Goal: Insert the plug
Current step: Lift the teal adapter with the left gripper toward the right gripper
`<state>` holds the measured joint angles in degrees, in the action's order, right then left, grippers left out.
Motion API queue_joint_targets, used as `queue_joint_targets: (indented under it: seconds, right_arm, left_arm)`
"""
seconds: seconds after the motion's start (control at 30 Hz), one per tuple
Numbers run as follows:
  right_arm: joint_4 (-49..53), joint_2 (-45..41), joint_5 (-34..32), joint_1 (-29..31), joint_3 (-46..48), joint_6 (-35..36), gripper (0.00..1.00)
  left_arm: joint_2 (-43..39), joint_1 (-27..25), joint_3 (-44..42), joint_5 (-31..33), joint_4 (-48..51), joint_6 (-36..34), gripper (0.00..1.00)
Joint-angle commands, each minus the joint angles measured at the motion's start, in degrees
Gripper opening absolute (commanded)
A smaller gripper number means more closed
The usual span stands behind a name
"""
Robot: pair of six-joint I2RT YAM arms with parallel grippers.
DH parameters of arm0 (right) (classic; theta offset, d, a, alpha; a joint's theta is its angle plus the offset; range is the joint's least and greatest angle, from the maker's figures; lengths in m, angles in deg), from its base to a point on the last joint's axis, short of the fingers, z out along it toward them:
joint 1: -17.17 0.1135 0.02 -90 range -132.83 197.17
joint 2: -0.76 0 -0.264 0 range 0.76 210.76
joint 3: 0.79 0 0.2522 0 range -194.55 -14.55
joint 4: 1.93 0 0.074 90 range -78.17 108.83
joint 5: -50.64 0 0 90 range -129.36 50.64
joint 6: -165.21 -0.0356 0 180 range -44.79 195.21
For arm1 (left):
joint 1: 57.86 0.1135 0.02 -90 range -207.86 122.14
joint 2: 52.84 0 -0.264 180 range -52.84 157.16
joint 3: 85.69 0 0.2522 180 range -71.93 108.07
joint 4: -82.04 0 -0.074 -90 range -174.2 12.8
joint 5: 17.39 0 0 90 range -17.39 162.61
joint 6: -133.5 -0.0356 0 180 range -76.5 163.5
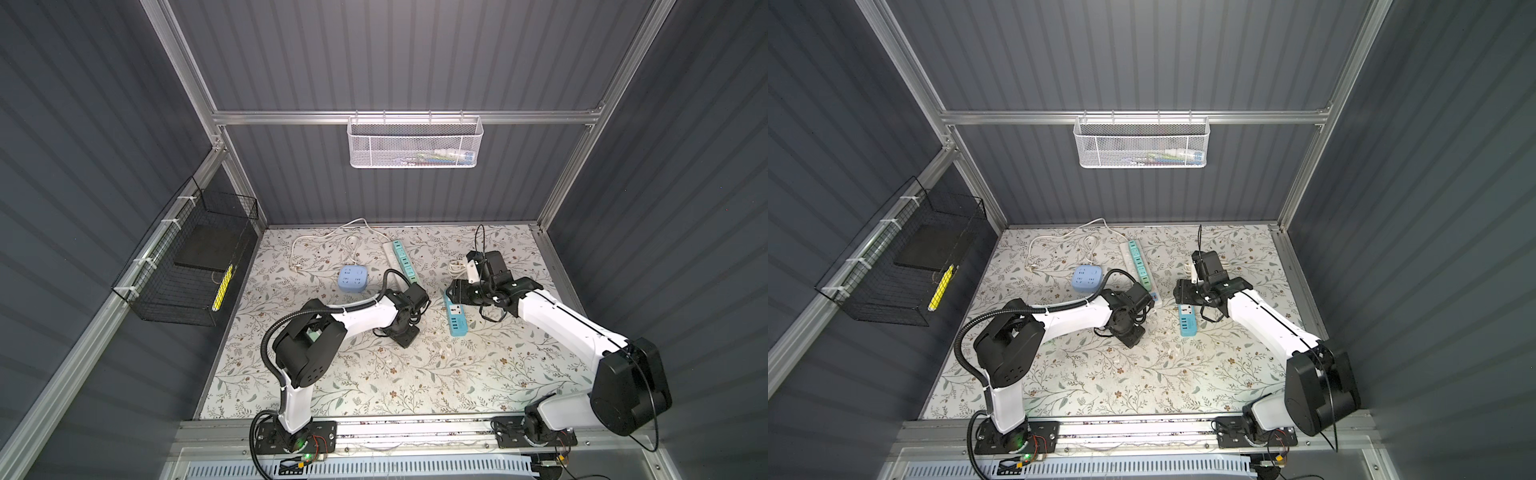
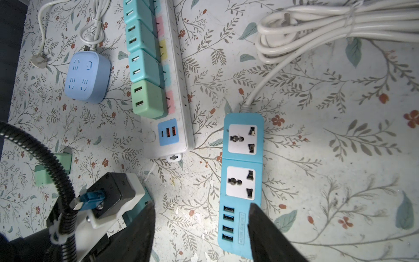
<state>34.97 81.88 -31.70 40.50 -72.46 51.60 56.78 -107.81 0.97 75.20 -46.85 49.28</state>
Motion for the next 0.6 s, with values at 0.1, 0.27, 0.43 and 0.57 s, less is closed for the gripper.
queue_joint_targets:
  seconds: [0.1,0.27,0.43,0.57]
  right_arm:
    - [-1.76,-0.81,2.77,-0.07,-0.70,-0.83,0.63]
    - [-3.65,-2.21,7.53,-0.04,-0.47,-2.73,0.55]
    - [-6.50,-4.15,13.31,0.42,0.39,-4.87,0.43]
    - [-7.43,-3.14,16.39,2.36,-2.12,-4.93,0.47]
  left_arm:
    - [-4.12,-0.32,-1.69,2.35,-3.57,-0.73,0.24]
    - [-17.20,-0.31,-10.39,2.16,-21.41,-2.32,0.21]
    - [-25.63,-0.30,-18.20,2.05,-37.65,-4.26,0.18]
    - [-26.53,-0.27,-18.74,1.48,-41.29,-4.90,0.18]
